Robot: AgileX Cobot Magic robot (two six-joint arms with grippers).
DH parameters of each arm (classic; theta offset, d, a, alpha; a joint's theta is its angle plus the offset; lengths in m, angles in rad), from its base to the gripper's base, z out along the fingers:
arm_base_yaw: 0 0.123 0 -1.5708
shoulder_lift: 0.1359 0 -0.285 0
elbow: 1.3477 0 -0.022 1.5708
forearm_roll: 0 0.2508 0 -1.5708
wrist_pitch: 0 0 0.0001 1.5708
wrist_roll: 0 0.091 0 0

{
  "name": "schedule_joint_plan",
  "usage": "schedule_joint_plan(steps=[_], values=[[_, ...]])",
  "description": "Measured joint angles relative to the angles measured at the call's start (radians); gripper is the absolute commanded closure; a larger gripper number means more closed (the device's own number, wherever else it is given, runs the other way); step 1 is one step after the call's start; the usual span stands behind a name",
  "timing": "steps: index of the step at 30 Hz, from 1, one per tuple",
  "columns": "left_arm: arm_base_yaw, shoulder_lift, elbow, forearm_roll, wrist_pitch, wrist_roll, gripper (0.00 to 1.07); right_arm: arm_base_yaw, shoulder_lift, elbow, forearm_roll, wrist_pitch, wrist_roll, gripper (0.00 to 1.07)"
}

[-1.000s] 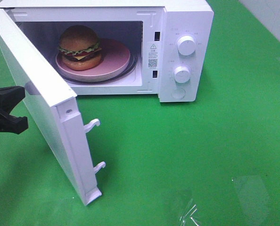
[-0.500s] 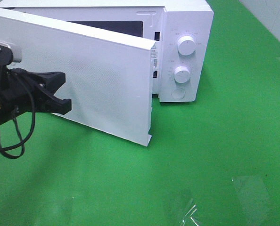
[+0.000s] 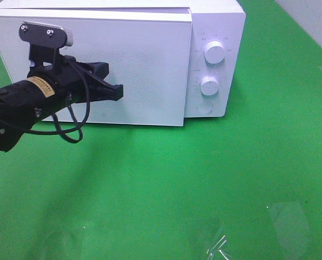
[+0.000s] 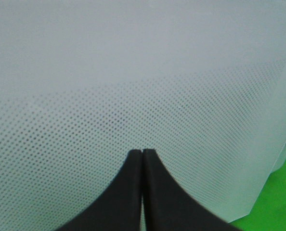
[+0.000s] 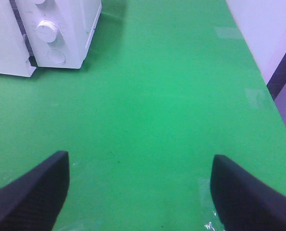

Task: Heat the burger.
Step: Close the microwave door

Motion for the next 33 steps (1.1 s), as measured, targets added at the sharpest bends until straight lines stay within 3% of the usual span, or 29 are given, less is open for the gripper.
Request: schedule_joint_plan(steps=[6,17,23,29,32,33], values=[[-0.037,0.079,-0.159,-0.016,0.061,0.001,1.07,0.000,0.000,0.000,0.000,0.000,0.000,0.31],[-0.068,0.163,-0.318,0.014,0.154,0.022,1.07,0.000,0.000,0.000,0.000,0.000,0.000,0.31],[-0.078,0.170,-0.335,0.004,0.194,0.057,1.07,0.000,0.000,0.000,0.000,0.000,0.000,0.31],[-0.101,0.145,-0.322,-0.089,0.278,0.061,1.05,0.000,0.000,0.000,0.000,0.000,0.000,0.31],[-0.119,0.107,-0.290,-0.110,0.311,0.061,0.96,0.000,0.000,0.000,0.000,0.000,0.000,0.31],[-0.137,0.083,-0.265,-0.114,0.346,0.061,0.84,0.000,0.000,0.000,0.000,0.000,0.000,0.31]])
